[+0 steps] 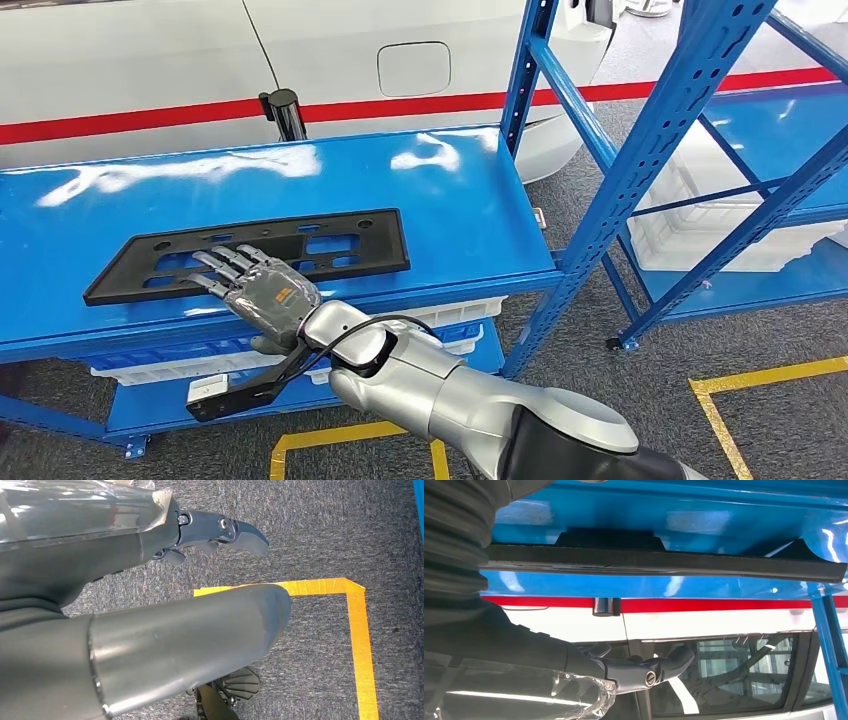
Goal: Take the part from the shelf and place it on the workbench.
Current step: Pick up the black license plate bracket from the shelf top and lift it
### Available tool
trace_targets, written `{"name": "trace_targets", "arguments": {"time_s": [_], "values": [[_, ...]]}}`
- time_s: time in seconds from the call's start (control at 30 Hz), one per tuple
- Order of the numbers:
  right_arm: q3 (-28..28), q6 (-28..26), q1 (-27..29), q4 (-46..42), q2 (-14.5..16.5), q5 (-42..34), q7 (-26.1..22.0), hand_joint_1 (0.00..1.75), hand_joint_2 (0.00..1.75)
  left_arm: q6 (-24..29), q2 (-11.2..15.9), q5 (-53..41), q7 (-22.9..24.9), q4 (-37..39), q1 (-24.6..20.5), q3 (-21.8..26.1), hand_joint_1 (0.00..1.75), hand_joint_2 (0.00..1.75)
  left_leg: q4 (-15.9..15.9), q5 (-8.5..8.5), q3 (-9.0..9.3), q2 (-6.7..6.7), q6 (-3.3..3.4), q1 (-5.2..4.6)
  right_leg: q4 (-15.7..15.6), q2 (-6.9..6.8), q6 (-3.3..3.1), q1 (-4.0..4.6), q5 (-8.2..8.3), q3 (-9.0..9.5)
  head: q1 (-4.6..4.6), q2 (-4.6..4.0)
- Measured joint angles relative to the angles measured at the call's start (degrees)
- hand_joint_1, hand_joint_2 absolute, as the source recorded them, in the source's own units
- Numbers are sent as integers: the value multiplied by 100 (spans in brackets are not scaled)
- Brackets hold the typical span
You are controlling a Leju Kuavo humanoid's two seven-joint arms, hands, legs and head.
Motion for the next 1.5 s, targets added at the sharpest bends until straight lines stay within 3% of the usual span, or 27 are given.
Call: {"name": "trace_targets", "arguments": {"time_s": [0.1,0.23,0.3,0.37,0.4,0.43,0.5,0.53,0.57,0.6,0.7,0.77,0.87,0.9,0.93,0.97,1.03,1.1,1.23,1.5], "values": [[30,-5,-9,32,3,-23,1,0,175,10,6,-3,2,0,0,0,0,0,16,-17,-6,-1,24,-10,-17,0,22,-28,5,9,-1,0],[83,-75,-60,61,40,-119,15,0,175,35,8,-32,26,0,-3,0,0,0,-93,-1,77,20,110,19,61,-2,72,-34,-52,-19,0,0],[101,-141,-81,80,50,-151,17,0,175,40,-1,-61,40,0,-7,0,0,0,-167,21,144,41,150,46,629,-8,22,-24,-271,-319,4,0],[120,-194,-75,122,34,-171,17,0,175,49,1,-76,55,0,-7,0,0,0,-171,12,153,39,162,45,1467,-10,-26,-23,-526,-816,6,0],[130,-213,-62,149,19,-180,17,0,175,54,2,-80,63,0,-2,0,0,0,-168,2,157,34,155,47,1710,-10,-10,-29,-549,-998,6,0],[140,-229,-53,174,6,-191,15,0,175,58,2,-85,70,0,2,0,0,0,-163,-12,166,28,140,50,1732,-12,31,-38,-478,-1072,6,0],[164,-274,-53,207,-2,-207,5,0,175,68,-2,-92,79,0,6,0,0,0,-133,-60,194,16,80,62,1102,-29,154,-75,-100,-876,7,0],[175,-298,-61,214,-1,-210,1,0,175,73,-2,-94,81,0,4,0,0,0,-95,-97,198,13,37,53,699,-45,191,-87,84,-707,9,0],[186,-320,-66,219,2,-209,-3,0,175,81,-2,-93,83,0,3,0,0,0,-61,-137,200,11,-5,44,398,-56,187,-99,216,-578,9,0],[196,-334,-68,224,4,-207,-3,0,175,87,-2,-93,85,0,4,1,0,0,-33,-168,197,11,-40,41,242,-63,161,-96,280,-509,4,0],[216,-355,-69,242,11,-178,-1,0,175,98,-2,-92,95,0,6,2,0,0,-14,-214,195,23,-136,92,206,-45,21,-64,300,-489,-7,0],[224,-366,-80,248,28,-142,0,0,175,102,-9,-92,99,0,3,2,0,0,216,-365,85,27,-198,119,186,-38,-64,-88,299,-458,-12,0],[247,-376,-77,254,50,-113,0,0,175,107,-17,-93,101,1,10,7,0,0,1260,-796,-466,27,-259,131,181,-37,-140,-81,264,-419,-21,0],[257,-377,-66,257,50,-111,0,0,175,108,-15,-93,101,1,17,9,0,0,1512,-841,-628,27,-268,133,181,-36,-152,-72,254,-408,-20,0],[265,-377,-55,261,49,-110,0,0,175,109,-13,-92,101,2,24,11,0,0,1568,-780,-700,27,-268,133,181,-33,-164,-66,244,-394,-20,0],[272,-377,-48,264,50,-108,0,0,175,110,-10,-92,101,2,26,12,0,0,1403,-616,-657,27,-257,133,181,-26,-168,-63,233,-376,-21,0],[279,-377,-51,265,58,-101,0,0,175,111,-4,-93,100,2,22,13,0,0,658,-194,-331,27,-214,131,180,-8,-157,-60,205,-332,-19,0],[281,-377,-61,266,64,-96,0,0,175,127,-1,-106,108,1,8,13,0,0,98,-15,-51,23,-178,106,187,3,-124,-25,177,-323,-17,0],[297,-377,-57,267,58,-102,-1,0,175,244,-14,-127,180,2,4,11,0,0,-4,-22,12,15,-187,46,185,-1,-95,39,160,-329,-11,0],[322,-377,-58,269,57,-102,-2,0,175,330,-23,-129,186,2,2,15,0,0,-3,-35,17,12,-94,-8,107,-7,-41,17,188,-292,-12,0]]}}
